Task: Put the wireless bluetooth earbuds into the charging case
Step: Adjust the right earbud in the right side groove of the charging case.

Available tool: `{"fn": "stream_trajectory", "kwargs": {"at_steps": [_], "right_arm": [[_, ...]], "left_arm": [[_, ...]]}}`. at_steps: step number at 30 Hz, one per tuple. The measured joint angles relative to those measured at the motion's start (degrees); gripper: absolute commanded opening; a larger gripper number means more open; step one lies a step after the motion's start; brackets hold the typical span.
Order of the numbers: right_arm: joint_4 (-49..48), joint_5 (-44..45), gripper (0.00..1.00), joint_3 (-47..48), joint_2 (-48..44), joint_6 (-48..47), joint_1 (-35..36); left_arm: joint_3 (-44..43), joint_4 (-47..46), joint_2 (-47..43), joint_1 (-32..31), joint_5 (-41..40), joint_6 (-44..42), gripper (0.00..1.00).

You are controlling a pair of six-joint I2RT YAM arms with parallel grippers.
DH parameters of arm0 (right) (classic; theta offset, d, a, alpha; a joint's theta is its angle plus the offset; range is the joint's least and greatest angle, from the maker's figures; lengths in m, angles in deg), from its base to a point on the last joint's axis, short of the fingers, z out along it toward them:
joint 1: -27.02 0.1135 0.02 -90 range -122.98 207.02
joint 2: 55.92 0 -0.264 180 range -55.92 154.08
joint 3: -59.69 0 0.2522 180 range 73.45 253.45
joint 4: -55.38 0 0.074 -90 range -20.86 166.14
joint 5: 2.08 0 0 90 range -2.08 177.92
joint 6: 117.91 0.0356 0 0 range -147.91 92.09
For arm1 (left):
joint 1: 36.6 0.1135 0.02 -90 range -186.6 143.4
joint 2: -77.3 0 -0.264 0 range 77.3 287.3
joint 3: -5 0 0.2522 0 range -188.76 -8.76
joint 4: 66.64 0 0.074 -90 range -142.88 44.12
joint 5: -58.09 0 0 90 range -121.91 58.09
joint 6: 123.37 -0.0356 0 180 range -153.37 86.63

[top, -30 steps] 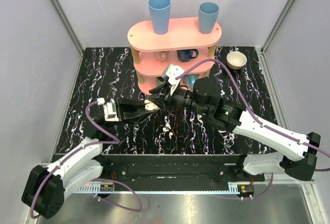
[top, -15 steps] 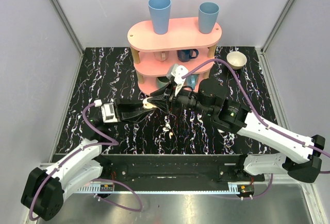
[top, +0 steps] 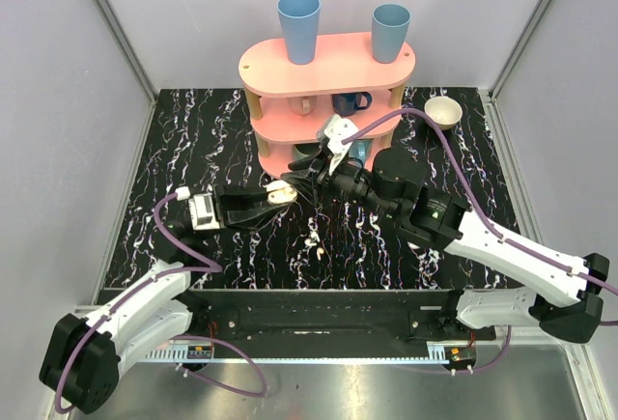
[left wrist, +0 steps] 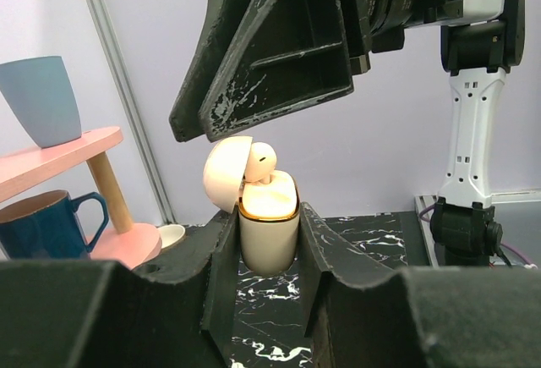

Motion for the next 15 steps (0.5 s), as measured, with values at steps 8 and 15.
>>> {"fn": "stream_trajectory", "kwargs": {"at_steps": [8, 15], "right_arm": [[-0.5, 3.5, 0.36, 0.5, 2.2, -0.2, 0.0], [0.8, 2.7, 0.36, 2.9, 4.5, -0.2, -0.1]], "left_arm": [[0.0, 0.1, 0.9, -0.1, 1.2, 1.0, 0.00], [0.0, 0.1, 1.0, -0.3, 2.0, 1.2, 0.00]]}}
